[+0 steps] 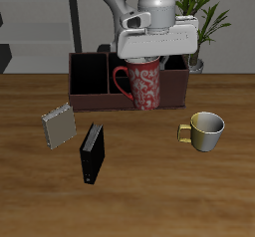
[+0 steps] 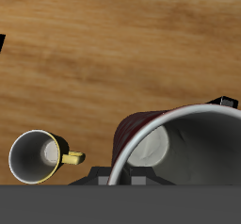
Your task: Place the red mug into the back desk caddy's left compartment
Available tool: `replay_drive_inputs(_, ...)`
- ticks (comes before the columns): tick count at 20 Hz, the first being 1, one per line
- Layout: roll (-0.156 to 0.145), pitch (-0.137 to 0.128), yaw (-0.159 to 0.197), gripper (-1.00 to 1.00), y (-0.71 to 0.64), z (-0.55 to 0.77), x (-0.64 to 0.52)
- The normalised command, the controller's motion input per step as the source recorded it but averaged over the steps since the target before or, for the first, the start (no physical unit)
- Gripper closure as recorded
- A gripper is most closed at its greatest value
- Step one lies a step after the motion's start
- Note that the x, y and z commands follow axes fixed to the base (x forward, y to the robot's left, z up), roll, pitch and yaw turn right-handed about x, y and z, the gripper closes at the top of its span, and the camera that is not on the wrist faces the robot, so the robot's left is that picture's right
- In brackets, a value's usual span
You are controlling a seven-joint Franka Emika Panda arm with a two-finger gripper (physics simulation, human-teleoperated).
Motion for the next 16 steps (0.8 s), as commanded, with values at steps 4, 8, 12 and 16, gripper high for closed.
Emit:
replay_drive_inputs(4, 0.003, -0.014, -0.015, 1.00, -0.02, 0.14, -0.25)
replay_drive_inputs(8, -0.007, -0.005, -0.025, 1.00, -0.04, 0.18, -0.35)
replay_drive_inputs(12, -0.003, -0.014, -0.007, 1.00, -0.07, 0.21, -0.40)
replay_drive_inputs(16, -0.022, 0.000, -0.007, 1.00, -0.11, 0.15, -0.37)
